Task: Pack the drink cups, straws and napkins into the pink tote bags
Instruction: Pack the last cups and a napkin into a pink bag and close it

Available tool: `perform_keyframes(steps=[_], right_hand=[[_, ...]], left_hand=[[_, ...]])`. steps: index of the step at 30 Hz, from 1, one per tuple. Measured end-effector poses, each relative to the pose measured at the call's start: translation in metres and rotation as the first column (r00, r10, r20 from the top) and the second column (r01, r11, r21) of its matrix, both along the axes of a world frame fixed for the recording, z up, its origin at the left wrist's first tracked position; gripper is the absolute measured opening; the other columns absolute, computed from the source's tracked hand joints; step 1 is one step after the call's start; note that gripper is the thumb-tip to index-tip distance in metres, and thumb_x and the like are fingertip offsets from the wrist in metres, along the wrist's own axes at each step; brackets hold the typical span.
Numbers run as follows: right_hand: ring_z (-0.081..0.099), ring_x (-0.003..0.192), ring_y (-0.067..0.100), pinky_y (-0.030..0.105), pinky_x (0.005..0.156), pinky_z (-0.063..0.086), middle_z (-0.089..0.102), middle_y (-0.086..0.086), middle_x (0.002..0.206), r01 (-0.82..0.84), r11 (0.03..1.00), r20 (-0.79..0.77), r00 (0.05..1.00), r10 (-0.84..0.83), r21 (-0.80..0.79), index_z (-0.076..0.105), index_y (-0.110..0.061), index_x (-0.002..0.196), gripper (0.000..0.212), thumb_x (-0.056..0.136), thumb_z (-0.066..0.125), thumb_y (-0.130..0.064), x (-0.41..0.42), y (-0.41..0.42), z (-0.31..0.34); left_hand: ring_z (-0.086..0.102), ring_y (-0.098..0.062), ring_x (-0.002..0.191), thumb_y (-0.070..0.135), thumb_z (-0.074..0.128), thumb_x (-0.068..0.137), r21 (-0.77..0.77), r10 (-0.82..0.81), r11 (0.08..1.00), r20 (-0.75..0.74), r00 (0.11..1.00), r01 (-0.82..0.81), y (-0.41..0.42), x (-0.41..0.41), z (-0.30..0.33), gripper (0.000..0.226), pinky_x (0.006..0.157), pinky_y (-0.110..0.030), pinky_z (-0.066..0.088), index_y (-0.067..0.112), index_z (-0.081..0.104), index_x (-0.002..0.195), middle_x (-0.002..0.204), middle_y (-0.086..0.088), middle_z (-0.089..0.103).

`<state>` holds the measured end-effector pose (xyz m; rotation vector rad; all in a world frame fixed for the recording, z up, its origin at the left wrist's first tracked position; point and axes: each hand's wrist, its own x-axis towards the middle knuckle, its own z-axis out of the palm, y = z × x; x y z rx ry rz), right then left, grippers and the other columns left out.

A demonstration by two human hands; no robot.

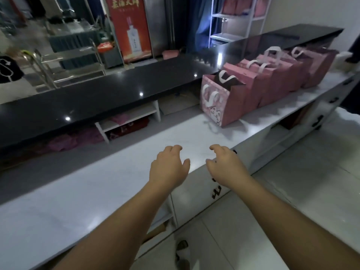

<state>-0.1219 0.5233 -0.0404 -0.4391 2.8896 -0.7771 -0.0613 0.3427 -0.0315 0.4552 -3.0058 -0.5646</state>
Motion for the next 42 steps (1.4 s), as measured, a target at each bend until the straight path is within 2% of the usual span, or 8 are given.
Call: perform_keyframes(steps=[5,10,19,24,28,35,37,42], right_hand=[[0.052,0.124,0.026,0.043,0.097,0.048,0.054,0.003,0.140,0.095,0.995,-0.069,0.993,-0.093,0.025,0.046,-0.022,0.146,0.053,0.097,0.051,-0.040,-0.097,0.010,0.009],[0.055,0.114,0.033,0.046,0.093,0.050,0.060,0.011,0.126,0.168,0.985,-0.090,0.983,-0.163,0.050,0.055,-0.015,0.129,0.039,0.096,0.053,-0.034,-0.193,0.011,0.029],[0.056,0.121,0.029,0.045,0.099,0.050,0.058,0.008,0.135,0.260,0.965,-0.045,0.965,-0.258,0.032,0.052,-0.020,0.140,0.047,0.097,0.055,-0.039,-0.320,0.032,0.039],[0.056,0.121,0.033,0.045,0.100,0.049,0.060,0.010,0.131,0.219,0.976,-0.121,0.969,-0.216,0.015,0.057,-0.017,0.133,0.045,0.093,0.060,-0.039,-0.398,0.030,0.047],[0.054,0.120,0.033,0.046,0.099,0.049,0.060,0.011,0.128,0.138,0.990,-0.161,0.978,-0.131,0.030,0.057,-0.014,0.129,0.046,0.090,0.062,-0.037,-0.462,0.026,0.049],[0.060,0.107,0.032,0.044,0.086,0.054,0.062,0.007,0.120,-0.056,0.990,-0.099,0.993,0.069,0.133,0.052,-0.018,0.125,0.049,0.080,0.070,-0.025,-0.540,0.020,0.046],[0.064,0.103,0.034,0.042,0.081,0.054,0.064,0.009,0.118,-0.091,0.973,-0.090,0.990,0.112,0.210,0.050,-0.016,0.128,0.048,0.084,0.069,-0.018,-0.553,0.016,0.042],[0.068,0.095,0.033,0.045,0.077,0.056,0.059,0.004,0.103,-0.126,0.925,-0.068,0.985,0.161,0.358,0.044,-0.016,0.148,0.061,0.091,0.065,-0.009,-0.576,0.009,0.038]], left_hand=[[0.052,-0.026,0.133,0.050,0.050,0.101,0.034,-0.070,0.997,-0.027,0.997,0.071,0.008,-0.110,-0.009,0.055,0.101,-0.045,0.048,0.027,0.045,0.151,0.154,0.003,0.050],[0.056,-0.028,0.129,0.050,0.053,0.100,0.088,-0.112,0.989,-0.047,0.993,0.116,0.004,-0.224,-0.003,0.054,0.099,-0.047,0.052,0.027,0.048,0.148,0.150,0.000,0.053],[0.062,-0.029,0.123,0.050,0.050,0.099,0.230,-0.176,0.957,-0.020,0.984,0.176,0.013,-0.373,0.001,0.055,0.096,-0.041,0.053,0.019,0.055,0.145,0.142,-0.006,0.061],[0.068,-0.030,0.110,0.057,0.043,0.101,0.266,-0.111,0.959,0.015,0.994,0.103,0.022,-0.431,-0.008,0.058,0.089,-0.044,0.060,0.017,0.058,0.141,0.131,-0.008,0.069],[0.068,-0.028,0.101,0.052,0.046,0.099,0.235,-0.024,0.972,0.031,0.999,0.016,0.027,-0.479,-0.012,0.057,0.074,-0.035,0.054,0.017,0.055,0.142,0.124,-0.007,0.070],[0.066,-0.022,0.075,0.068,0.047,0.093,0.186,0.238,0.948,0.131,0.962,-0.259,0.042,-0.534,-0.010,0.052,0.064,-0.033,0.054,0.019,0.063,0.093,0.082,-0.001,0.068],[0.066,-0.018,0.067,0.062,0.050,0.093,0.172,0.276,0.939,0.140,0.951,-0.298,0.048,-0.542,-0.009,0.042,0.061,-0.032,0.057,0.024,0.063,0.082,0.074,0.001,0.066],[0.066,-0.019,0.068,0.029,0.050,0.097,0.223,0.371,0.887,0.173,0.912,-0.404,0.049,-0.546,-0.012,0.016,0.058,-0.031,0.056,0.023,0.063,0.088,0.079,0.000,0.067]])
